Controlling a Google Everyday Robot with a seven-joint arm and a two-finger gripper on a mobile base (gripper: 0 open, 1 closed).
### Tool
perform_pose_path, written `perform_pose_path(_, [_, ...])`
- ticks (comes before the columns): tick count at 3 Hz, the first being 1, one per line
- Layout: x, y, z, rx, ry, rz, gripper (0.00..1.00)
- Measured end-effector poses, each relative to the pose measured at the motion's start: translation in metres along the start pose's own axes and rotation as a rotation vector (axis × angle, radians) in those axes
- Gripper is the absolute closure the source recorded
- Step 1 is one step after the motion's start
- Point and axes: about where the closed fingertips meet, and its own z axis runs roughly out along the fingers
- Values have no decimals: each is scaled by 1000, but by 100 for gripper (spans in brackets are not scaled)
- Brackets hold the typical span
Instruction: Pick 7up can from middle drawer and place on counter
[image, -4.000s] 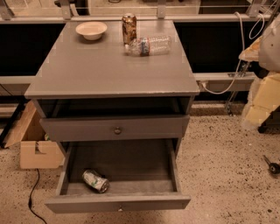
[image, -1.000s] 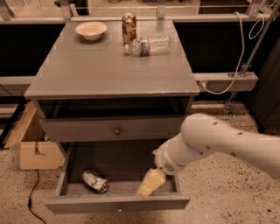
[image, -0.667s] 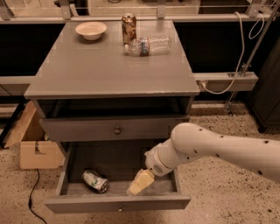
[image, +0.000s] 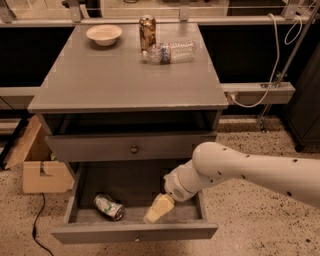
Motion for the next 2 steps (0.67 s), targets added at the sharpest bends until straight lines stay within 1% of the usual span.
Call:
perform_pose_path(1, [-1,-30,40,1,17,16,0])
perform_pose_path(2, [-7,-49,88,7,44,33,0])
